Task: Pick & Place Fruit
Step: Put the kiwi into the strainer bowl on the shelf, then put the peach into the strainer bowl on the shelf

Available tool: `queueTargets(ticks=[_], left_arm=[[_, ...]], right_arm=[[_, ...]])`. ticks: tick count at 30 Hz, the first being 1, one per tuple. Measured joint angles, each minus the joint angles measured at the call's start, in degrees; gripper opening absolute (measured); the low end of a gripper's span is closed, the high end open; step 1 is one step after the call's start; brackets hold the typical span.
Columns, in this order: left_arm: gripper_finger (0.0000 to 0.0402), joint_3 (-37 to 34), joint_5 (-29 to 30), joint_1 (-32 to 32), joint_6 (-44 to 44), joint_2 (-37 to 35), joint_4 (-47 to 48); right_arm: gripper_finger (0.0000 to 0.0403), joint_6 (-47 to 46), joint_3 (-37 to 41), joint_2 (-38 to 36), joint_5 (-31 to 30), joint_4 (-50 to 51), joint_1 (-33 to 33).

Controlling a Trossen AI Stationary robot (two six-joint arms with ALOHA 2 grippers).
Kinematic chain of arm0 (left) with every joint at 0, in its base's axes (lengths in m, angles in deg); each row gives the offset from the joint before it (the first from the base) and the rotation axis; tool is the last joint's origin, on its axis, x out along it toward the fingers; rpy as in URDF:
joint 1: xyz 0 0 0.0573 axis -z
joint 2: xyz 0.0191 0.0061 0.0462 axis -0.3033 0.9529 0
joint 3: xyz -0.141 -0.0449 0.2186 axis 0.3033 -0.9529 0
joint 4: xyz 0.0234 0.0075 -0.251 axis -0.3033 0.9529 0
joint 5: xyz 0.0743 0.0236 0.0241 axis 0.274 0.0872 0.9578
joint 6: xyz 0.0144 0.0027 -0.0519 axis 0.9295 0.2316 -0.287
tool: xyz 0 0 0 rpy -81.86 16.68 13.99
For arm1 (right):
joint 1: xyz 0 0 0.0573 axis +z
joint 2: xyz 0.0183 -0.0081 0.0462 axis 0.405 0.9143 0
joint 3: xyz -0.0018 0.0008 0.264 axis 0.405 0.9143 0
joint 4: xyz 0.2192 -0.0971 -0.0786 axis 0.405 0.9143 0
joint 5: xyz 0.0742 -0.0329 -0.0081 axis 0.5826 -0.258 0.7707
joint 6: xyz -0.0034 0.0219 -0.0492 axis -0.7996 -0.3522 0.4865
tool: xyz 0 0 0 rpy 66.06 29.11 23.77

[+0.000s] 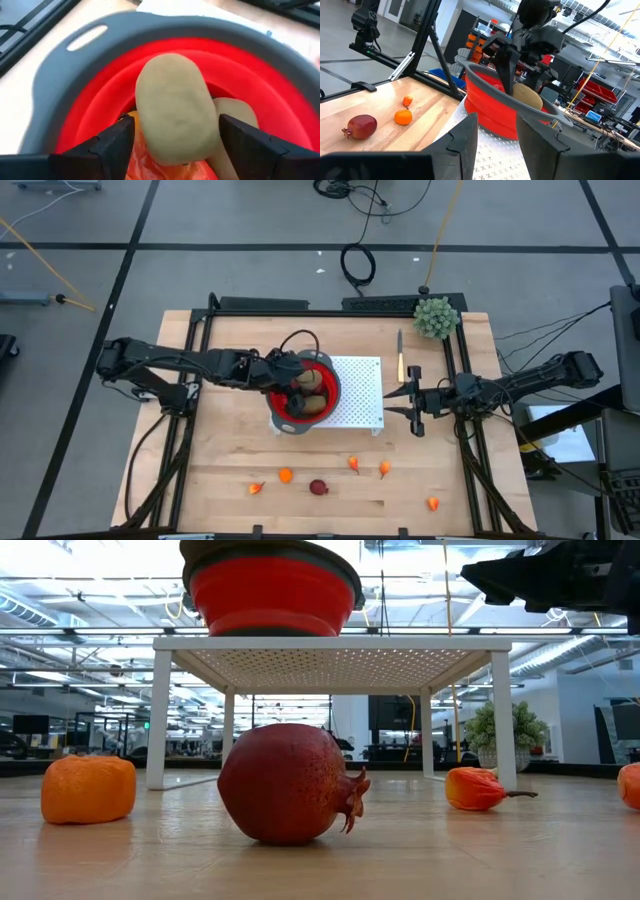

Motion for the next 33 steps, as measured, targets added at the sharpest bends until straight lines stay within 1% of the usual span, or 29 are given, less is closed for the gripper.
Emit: queueTargets(ticks=[6,10,13,17,22,27,33], left_arm=[[0.0289,0.00,0.10,0.00,-0.14,-4.23,-0.28],[0.0289,0.00,0.33,0.76,-2.22,-7.86,-0.59],[0.0289,0.00,0.39,2.78,-5.21,-9.98,-0.57],[0.0282,0.00,0.39,7.44,-8.89,-10.73,-0.57],[0.0251,0.01,0.82,15.35,-13.45,-10.23,-0.57],[0.0210,0.00,6.63,23.32,-17.49,-9.20,-0.02],[0.0159,0.01,12.12,30.39,-20.03,-7.60,-0.43]], right_arm=[[0.0130,-0.01,0.00,0.00,0.02,0.00,0.02],[0.0130,-0.01,0.02,0.00,0.01,0.00,0.02],[0.0130,-0.03,0.02,0.00,0.00,0.00,0.02],[0.0130,-0.01,0.02,-0.02,0.00,0.50,0.02],[0.0130,-0.03,0.04,-0.02,0.00,2.19,0.02],[0.0130,-0.23,0.07,0.00,0.02,3.34,0.02],[0.0130,-3.50,0.07,-0.01,0.01,3.45,0.02]])
